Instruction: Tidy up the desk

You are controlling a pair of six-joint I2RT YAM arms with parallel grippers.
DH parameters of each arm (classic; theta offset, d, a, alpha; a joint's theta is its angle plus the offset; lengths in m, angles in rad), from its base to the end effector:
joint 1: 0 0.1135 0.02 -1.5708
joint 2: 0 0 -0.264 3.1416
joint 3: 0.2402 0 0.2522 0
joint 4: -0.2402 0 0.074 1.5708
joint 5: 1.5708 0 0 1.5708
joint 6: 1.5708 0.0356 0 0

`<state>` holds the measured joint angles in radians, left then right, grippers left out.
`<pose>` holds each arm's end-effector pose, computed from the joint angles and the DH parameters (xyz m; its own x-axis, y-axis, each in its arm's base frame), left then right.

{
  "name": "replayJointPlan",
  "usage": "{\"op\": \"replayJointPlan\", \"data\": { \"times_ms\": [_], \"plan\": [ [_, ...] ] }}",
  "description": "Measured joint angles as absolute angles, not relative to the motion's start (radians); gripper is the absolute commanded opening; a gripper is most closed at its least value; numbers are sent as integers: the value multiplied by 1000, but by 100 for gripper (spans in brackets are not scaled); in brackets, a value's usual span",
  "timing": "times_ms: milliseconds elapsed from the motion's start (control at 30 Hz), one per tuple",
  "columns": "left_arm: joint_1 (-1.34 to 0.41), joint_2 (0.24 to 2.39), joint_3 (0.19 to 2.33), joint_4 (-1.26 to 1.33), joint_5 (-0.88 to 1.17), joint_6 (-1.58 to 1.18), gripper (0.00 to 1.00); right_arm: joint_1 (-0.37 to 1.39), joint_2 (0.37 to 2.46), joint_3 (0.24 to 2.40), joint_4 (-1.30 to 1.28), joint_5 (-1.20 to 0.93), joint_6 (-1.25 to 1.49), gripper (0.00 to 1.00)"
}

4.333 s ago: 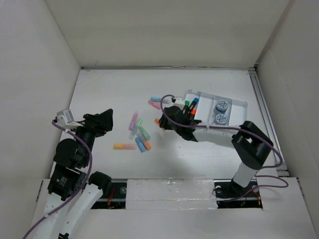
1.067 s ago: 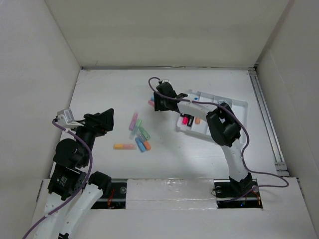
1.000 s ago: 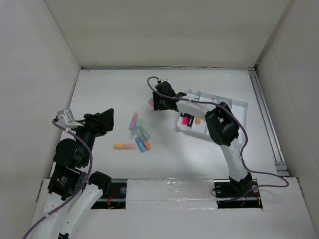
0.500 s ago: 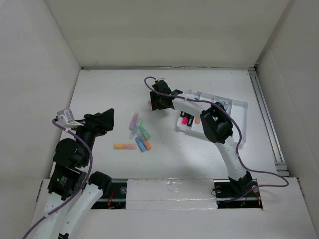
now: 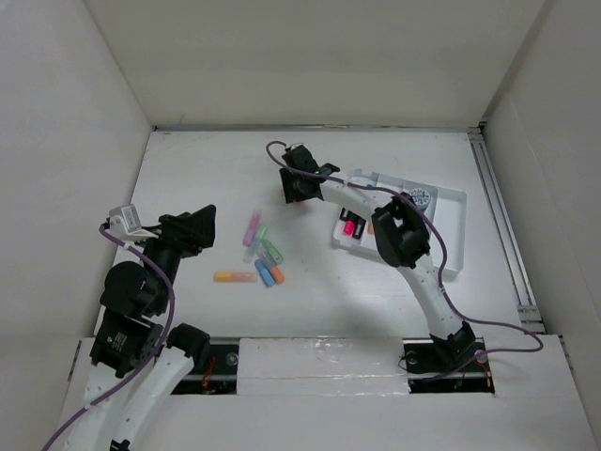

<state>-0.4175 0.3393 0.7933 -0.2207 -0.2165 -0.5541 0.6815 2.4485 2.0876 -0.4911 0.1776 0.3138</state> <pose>0.0677 -0.0217 0.3879 0.0719 -0.5941 -0.8012 0.2855 0.7819 -0.5541 0.4274 0.3386 0.1697 -0.7195 -0.1924 -0.6674 -0.3234 0.9431 0.0768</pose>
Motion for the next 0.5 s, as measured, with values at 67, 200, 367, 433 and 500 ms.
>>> {"op": "replayJointPlan", "data": {
  "times_ms": [67,200,367,433,500],
  "plan": [
    [-418,339,793,-221,-216,-554,72,681,2449,2088,-492,166,313,47],
    [-418,339,792,-221,-213,-554,72,685,2446,2078,-487,158,314,29],
    [-418,339,791,-220,-211,-553,72,707,2362,1922,-416,162,339,13],
    [-418,339,791,-220,-209,-553,72,721,2297,1817,-383,141,369,11],
    [-418,338,791,-220,-209,-553,72,729,2212,1678,-326,101,412,11]
  ]
}}
